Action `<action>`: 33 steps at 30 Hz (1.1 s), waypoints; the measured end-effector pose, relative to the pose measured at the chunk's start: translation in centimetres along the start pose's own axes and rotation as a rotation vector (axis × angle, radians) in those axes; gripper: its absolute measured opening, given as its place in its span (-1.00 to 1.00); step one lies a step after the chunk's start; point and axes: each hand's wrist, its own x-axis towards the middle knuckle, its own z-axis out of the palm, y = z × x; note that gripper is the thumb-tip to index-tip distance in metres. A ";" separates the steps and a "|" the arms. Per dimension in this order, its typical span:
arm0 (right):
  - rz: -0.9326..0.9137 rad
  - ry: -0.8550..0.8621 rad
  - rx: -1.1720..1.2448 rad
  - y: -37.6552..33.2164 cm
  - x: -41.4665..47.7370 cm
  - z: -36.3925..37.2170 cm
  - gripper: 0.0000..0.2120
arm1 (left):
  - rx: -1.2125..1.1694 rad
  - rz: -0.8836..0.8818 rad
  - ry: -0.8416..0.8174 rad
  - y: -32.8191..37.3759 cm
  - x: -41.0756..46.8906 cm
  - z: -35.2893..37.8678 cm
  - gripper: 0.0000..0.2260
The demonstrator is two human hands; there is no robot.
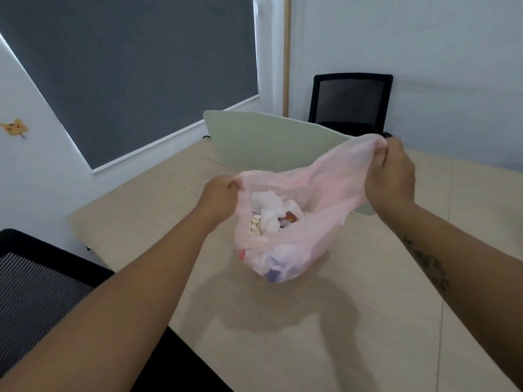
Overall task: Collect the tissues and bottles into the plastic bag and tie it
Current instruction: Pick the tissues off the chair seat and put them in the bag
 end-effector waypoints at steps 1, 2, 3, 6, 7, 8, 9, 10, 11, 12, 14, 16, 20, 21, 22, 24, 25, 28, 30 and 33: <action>-0.023 -0.112 -0.055 -0.2 -0.2 0.5 -0.65 | 0.045 0.011 0.045 0.0 0.4 -0.9 -0.72; -0.040 -0.162 -0.087 -0.4 -0.3 0.9 -0.66 | 0.016 -0.005 0.155 0.0 0.9 -2.2 -0.69; -0.070 -0.131 -0.091 -0.7 -0.2 1.2 -0.66 | -0.030 -0.023 0.288 -0.2 1.4 -3.6 -0.68; -0.096 -0.003 0.043 -2.8 -0.1 1.3 -0.67 | 0.071 -0.032 0.292 -1.4 1.8 -7.0 -0.71; -0.129 -0.068 0.015 -3.3 -0.2 1.8 -0.69 | 0.137 -0.020 0.216 -2.0 1.4 -7.7 -0.71; -0.164 -0.187 -0.025 -3.5 -0.5 2.4 -0.72 | 0.181 -0.016 0.216 -2.6 1.0 -8.3 -0.70; -0.178 -0.278 -0.065 -3.7 -0.8 3.0 -0.73 | 0.181 -0.024 0.279 -3.2 0.8 -9.0 -0.69; -0.185 -0.281 -0.084 -3.9 -1.0 3.6 -0.74 | 0.161 -0.032 0.352 -3.5 0.6 -9.7 -0.68; -0.187 -0.235 -0.062 -4.2 -1.1 4.1 -0.73 | 0.154 -0.054 0.377 -4.0 0.5 -10.4 -0.68; -0.180 -0.185 -0.009 -4.8 -1.2 4.4 -0.72 | 0.169 -0.078 0.330 -4.5 0.2 -10.8 -0.69; -0.161 -0.180 0.079 -6.3 -1.6 5.1 -0.72 | 0.226 -0.090 0.175 -5.4 -1.0 -11.8 -0.72; -0.190 -0.225 0.103 -7.6 -2.3 6.3 -0.73 | 0.228 -0.084 0.159 -6.0 -2.4 -13.7 -0.75; -0.207 -0.311 0.146 -9.6 -5.0 9.4 -0.77 | 0.405 -0.147 0.210 -8.9 -6.1 -20.6 -0.72; -0.197 -0.325 0.165 -10.3 -5.9 10.1 -0.75 | 0.484 -0.190 0.209 -10.1 -7.4 -22.6 -0.64; -0.182 -0.338 0.183 -11.1 -6.8 10.7 -0.72 | 0.597 -0.229 0.209 -11.5 -8.7 -24.7 -0.55; -0.177 -0.348 0.203 -12.7 -8.7 11.9 -0.70 | 0.862 -0.313 0.204 -14.0 -11.6 -28.6 -0.41; -0.176 -0.350 0.203 -13.5 -9.7 12.3 -0.68 | 0.963 -0.371 0.198 -15.1 -13.0 -30.5 -0.36; -0.173 -0.338 0.196 -15.5 -12.2 12.9 -0.66 | 1.018 -0.622 0.145 -19.2 -17.0 -35.7 -0.19; -0.143 -0.315 0.166 -16.3 -13.3 12.9 -0.65 | 0.792 -0.710 0.108 -22.1 -18.7 -38.0 -0.17; -0.104 -0.273 0.106 -16.7 -15.2 12.7 -0.65 | 0.557 -0.614 0.131 -25.1 -20.8 -39.6 -0.46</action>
